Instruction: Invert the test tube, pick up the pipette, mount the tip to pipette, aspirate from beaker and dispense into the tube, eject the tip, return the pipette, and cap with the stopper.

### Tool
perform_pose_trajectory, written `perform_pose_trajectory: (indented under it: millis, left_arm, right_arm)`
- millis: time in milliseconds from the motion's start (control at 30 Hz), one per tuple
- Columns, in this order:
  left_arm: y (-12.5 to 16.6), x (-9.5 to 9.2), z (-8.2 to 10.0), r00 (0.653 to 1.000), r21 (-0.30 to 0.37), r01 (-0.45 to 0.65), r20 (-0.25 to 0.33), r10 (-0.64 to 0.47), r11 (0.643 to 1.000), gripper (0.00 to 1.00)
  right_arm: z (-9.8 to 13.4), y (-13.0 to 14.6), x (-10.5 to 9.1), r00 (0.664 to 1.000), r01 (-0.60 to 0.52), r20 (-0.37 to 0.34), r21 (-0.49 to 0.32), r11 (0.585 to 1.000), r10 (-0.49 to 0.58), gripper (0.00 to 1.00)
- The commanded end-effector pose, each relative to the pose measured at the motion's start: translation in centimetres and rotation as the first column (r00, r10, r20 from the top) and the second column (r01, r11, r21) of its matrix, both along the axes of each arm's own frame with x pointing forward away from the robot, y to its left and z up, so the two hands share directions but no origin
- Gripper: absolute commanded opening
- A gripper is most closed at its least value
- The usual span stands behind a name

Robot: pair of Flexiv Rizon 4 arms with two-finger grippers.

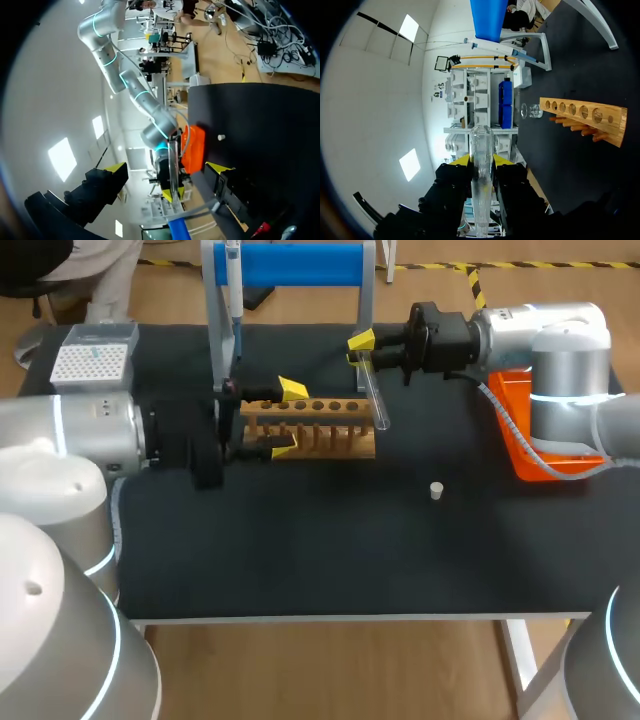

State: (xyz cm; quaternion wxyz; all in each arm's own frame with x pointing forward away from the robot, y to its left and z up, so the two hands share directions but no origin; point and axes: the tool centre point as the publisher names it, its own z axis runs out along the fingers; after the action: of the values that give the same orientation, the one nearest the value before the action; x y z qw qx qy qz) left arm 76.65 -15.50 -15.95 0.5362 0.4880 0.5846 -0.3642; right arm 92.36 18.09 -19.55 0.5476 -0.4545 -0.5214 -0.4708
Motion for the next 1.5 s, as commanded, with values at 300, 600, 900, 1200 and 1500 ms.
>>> perform_pose_trajectory:
  millis: [300,600,900,1200,1500]
  left_arm:
    - [-4.8,0.6,-1.8,0.992,-0.031,0.123,0.023,-0.123,0.992,1.00]
    - [-8.3,0.4,-2.1,0.980,-0.062,0.200,0.022,-0.199,0.978,1.00]
    - [-11.5,0.6,-1.9,0.961,-0.082,0.277,0.046,-0.274,0.957,1.00]
    - [-12.8,1.5,-2.5,0.966,-0.082,0.259,0.018,-0.259,0.962,1.00]
    - [-13.2,2.9,-2.6,0.968,-0.087,0.252,0.007,-0.253,0.964,1.00]
  right_arm:
    - [0.1,-0.1,0.0,1.000,-0.002,0.001,-0.003,1.000,0.002,0.00]
    - [0.1,-0.1,0.0,1.000,-0.002,0.001,-0.003,1.000,0.002,0.00]
    - [0.1,-0.1,0.0,1.000,-0.002,0.001,-0.003,1.000,0.002,0.00]
    - [0.1,-0.1,0.0,1.000,-0.002,0.001,-0.003,1.000,0.002,0.00]
    - [0.1,-0.1,0.0,1.000,-0.002,0.001,-0.003,1.000,0.002,0.00]
